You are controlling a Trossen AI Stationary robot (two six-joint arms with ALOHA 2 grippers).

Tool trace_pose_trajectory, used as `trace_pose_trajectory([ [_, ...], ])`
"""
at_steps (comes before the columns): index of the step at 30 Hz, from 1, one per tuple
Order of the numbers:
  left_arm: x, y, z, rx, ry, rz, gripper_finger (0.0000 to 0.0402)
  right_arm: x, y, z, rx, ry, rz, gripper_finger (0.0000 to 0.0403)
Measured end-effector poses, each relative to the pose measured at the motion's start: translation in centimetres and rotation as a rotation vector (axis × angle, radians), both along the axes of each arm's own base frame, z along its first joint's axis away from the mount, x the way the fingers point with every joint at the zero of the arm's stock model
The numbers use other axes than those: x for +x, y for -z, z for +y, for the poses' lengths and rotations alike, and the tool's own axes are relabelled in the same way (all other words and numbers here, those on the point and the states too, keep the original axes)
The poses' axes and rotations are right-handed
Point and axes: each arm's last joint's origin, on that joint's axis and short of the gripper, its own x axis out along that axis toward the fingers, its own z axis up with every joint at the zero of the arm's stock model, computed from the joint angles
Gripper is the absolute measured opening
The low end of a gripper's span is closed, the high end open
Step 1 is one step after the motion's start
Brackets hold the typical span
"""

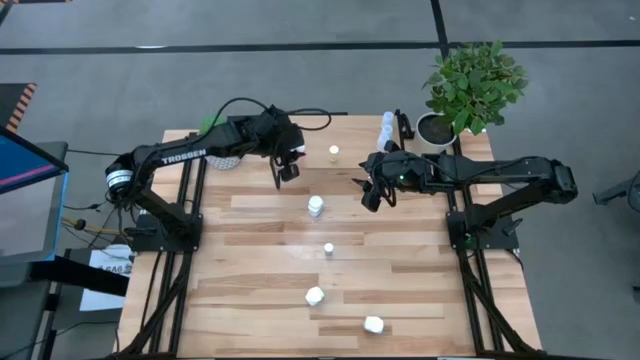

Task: Pick and place medicine bottles onto shelf by color
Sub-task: Put the orange pill on the shelf

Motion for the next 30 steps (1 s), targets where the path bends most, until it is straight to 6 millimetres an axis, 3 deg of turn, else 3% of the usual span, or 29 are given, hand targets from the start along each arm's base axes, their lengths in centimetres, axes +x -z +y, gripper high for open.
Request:
trace_pose_trajectory([
  [6,1.0,-1.1,-0.4,0.029,0.03,-0.052,0.0078,0.0,0.0,0.0,0.0,0.0,0.0,0.0239],
  [14,2.7,-1.0,0.1,0.01,0.046,-0.035,0.007,0.0,0.0,0.1,0.017,0.009,-0.01,0.0239],
  [30,3.1,-1.6,0.4,0.017,0.085,-0.112,0.0074,0.0,0.0,0.2,0.02,0.006,-0.011,0.0239],
])
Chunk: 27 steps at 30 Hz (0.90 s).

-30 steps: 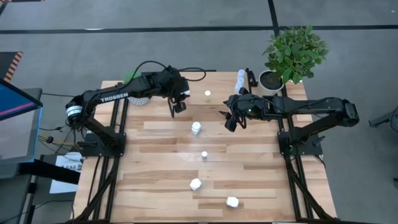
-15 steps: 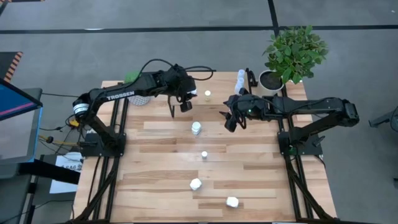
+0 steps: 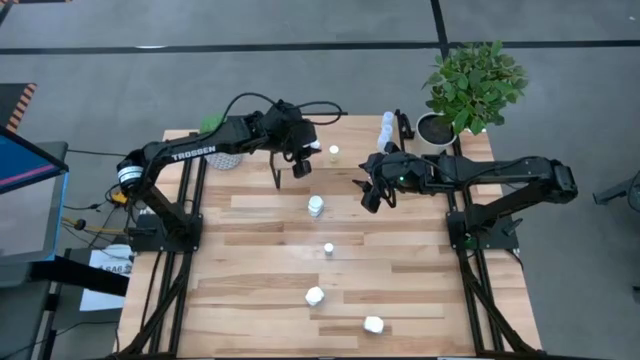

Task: Pick and place medicine bottles onto shelf by color
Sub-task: Put the orange pill on the shelf

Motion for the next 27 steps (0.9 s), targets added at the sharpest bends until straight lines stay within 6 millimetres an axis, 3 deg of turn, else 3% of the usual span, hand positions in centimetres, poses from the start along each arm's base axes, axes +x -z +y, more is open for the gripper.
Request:
trace_pose_trajectory([
  [16,-0.2,0.0,0.6,0.011,-0.007,0.008,0.0072,0.0,0.0,0.0,0.0,-0.001,0.0,0.0239],
  [21,0.5,2.0,1.0,-0.033,-0.023,0.08,0.0072,0.0,0.0,0.0,-0.001,-0.001,0.001,0.0239],
  [27,1.3,3.0,1.2,-0.037,-0.011,0.092,0.0072,0.0,0.1,0.1,-0.001,-0.006,0.007,0.0239],
])
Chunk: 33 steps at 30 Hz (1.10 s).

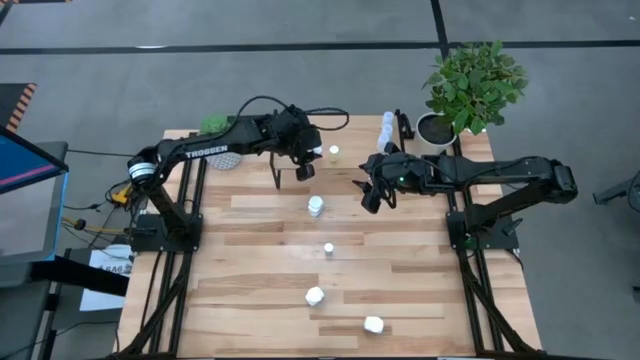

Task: Pick and place medicine bottles onto shelf by color
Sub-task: Put the orange pill on the shelf

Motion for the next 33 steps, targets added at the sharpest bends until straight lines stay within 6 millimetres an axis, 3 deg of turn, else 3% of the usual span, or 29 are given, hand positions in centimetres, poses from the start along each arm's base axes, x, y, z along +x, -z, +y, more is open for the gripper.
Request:
trace_pose_trajectory([
  [20,0.56,0.43,-0.41,-0.017,0.027,-0.003,0.0072,-0.05,0.07,0.0,0.001,0.001,0.009,0.0239],
  [33,0.59,0.43,-0.49,-0.006,0.041,0.002,0.0106,-0.05,0.07,0.0,0.002,0.001,0.009,0.0239],
])
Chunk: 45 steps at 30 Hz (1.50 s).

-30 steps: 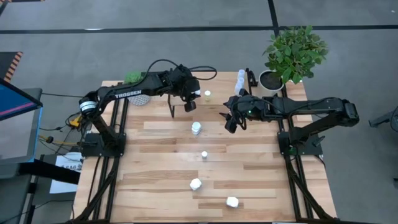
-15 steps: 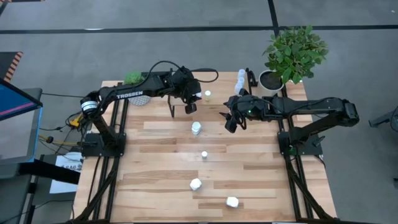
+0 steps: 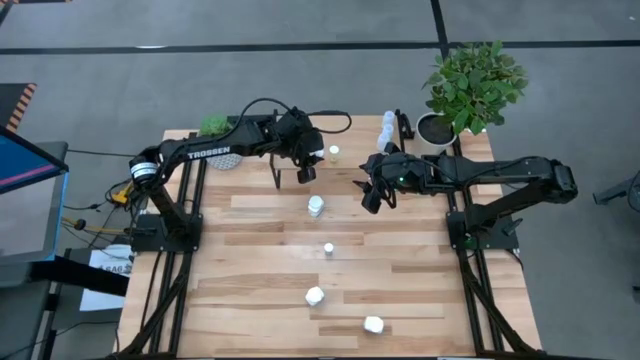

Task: Pick and place medicine bottles onto shelf by color
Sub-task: Put the orange pill on the shelf

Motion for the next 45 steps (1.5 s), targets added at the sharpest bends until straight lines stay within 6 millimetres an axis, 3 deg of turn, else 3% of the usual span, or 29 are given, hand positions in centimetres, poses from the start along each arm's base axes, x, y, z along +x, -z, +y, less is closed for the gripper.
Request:
trace_pose_trajectory([
  [30,0.0,0.1,0.0,-0.001,0.0,0.006,0.0107,0.0,0.1,0.0,0.003,0.0,0.008,0.0239],
  [38,0.5,1.1,0.2,-0.001,-0.005,0.032,0.0107,-0.2,0.2,0.0,0.026,0.017,0.017,0.0239],
  [45,0.6,0.2,0.4,0.016,-0.019,0.014,0.0107,-0.2,0.2,0.0,0.026,0.017,0.017,0.0239],
])
